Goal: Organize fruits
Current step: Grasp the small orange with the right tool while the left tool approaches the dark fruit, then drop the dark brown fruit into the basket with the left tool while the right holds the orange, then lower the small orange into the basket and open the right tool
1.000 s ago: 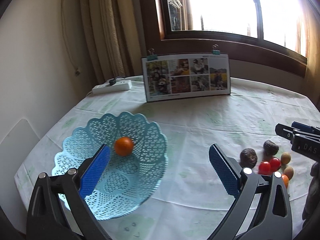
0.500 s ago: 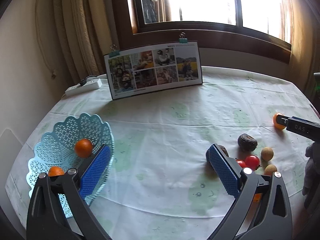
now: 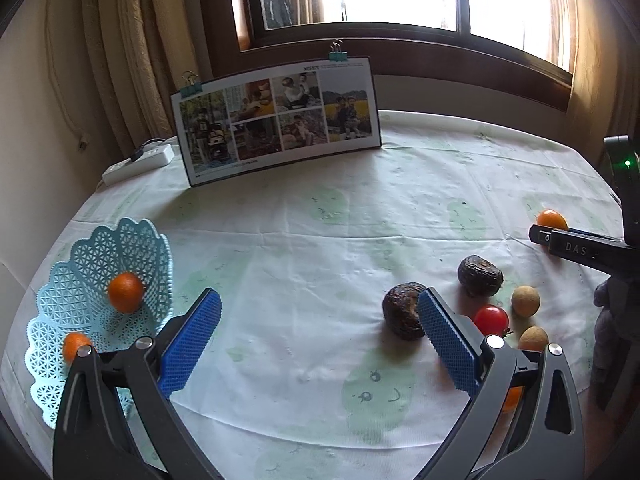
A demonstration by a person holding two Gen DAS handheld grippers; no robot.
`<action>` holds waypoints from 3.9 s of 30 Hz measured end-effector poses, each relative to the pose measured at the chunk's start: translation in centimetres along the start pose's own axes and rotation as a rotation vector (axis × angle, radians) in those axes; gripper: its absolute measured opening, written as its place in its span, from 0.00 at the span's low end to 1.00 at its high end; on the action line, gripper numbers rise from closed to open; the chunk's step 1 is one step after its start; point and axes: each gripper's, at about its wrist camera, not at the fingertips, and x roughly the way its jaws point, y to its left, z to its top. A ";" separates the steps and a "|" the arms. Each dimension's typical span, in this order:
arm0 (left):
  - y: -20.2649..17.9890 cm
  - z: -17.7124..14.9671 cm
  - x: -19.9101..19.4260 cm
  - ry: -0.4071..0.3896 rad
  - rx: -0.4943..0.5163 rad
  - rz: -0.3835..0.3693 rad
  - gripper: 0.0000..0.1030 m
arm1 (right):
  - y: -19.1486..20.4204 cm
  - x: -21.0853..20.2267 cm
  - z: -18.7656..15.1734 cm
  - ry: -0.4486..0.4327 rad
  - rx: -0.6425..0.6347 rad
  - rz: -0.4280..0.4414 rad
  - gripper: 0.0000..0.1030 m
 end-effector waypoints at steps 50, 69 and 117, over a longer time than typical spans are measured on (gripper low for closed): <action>0.9 -0.1 0.4 0.026 -0.123 -0.141 0.40 | 1.9 -4.1 -0.7 -0.094 -0.062 0.084 0.37; 13.3 -1.4 -3.5 -0.084 -0.292 0.085 0.40 | 9.4 -7.2 -1.9 -0.119 -0.159 0.181 0.38; 23.0 -6.4 -8.4 -0.171 -0.417 0.282 0.97 | 30.5 -9.6 -6.7 -0.059 -0.424 0.493 0.51</action>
